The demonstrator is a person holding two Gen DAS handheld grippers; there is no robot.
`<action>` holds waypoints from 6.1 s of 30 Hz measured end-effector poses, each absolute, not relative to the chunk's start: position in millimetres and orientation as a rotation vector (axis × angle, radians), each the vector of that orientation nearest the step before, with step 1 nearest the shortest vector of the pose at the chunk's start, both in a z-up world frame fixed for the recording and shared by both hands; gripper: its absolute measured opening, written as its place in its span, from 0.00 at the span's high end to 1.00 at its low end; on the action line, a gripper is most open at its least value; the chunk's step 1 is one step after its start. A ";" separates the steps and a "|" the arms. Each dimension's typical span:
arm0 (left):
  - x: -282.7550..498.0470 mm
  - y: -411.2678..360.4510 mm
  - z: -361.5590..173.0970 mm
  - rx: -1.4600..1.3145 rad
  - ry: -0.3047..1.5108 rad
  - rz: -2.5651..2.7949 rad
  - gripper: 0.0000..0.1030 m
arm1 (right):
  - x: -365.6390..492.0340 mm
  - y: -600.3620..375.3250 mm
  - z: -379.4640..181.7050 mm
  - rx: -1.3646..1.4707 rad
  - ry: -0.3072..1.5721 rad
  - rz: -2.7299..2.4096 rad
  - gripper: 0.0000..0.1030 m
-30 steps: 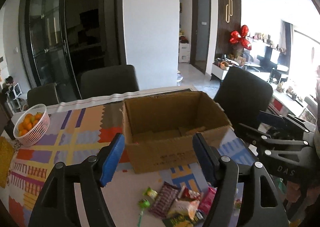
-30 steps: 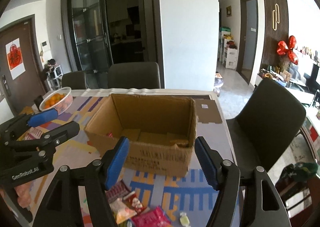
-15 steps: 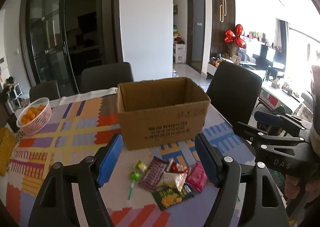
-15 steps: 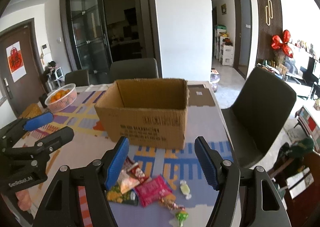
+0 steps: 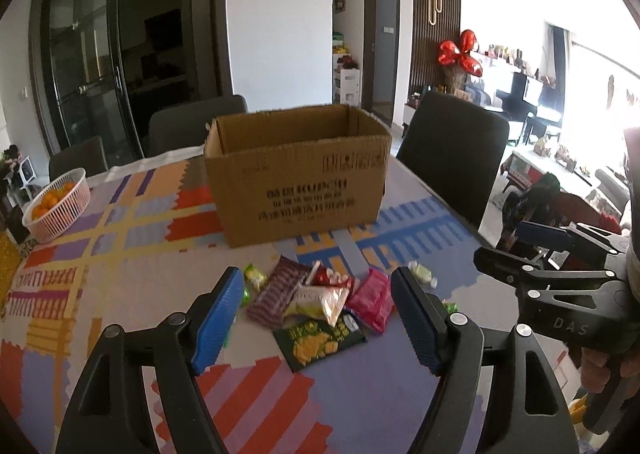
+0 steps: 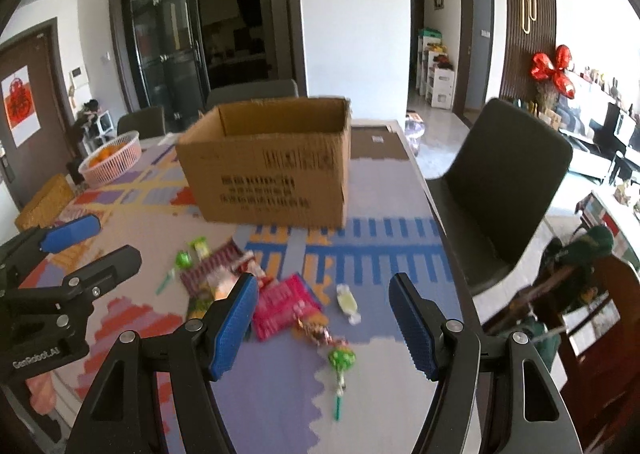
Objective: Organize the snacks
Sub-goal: 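Move both tools back over the remaining snacks, then grasp the green lollipop with right tool while left tool grasps green cracker packet, then carry the lollipop and cracker packet into the box and release both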
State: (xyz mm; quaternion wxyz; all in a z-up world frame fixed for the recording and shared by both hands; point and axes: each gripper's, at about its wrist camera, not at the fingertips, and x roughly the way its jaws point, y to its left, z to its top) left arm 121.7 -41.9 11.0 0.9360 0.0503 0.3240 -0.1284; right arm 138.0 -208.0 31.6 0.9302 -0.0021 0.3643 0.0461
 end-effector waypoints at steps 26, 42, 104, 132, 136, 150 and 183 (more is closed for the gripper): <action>124.8 -52.8 -87.1 0.445 0.702 -0.380 0.27 | 121.4 -200.4 -59.1 -0.009 0.929 0.003 0.33; 185.2 -66.8 -114.0 0.455 0.856 -0.572 0.28 | 148.3 -203.9 -81.2 0.025 0.996 -0.044 0.33; 170.6 -74.3 -120.3 0.177 1.023 -0.440 0.58 | 136.1 -198.1 -69.8 0.088 0.975 0.144 0.74; 176.5 -44.0 -25.8 0.019 0.838 -0.389 0.59 | 160.0 -192.0 -9.4 0.104 0.822 0.192 0.74; 190.7 -37.8 -6.3 0.015 0.790 -0.365 0.59 | 174.7 -187.2 9.4 0.096 0.770 0.204 0.74; 236.2 -18.9 59.7 0.018 0.647 -0.311 0.59 | 234.1 -169.7 72.1 0.063 0.648 0.235 0.74; 375.5 -17.0 64.1 0.064 0.759 -0.231 0.58 | 386.0 -163.7 74.0 0.023 0.788 0.195 0.74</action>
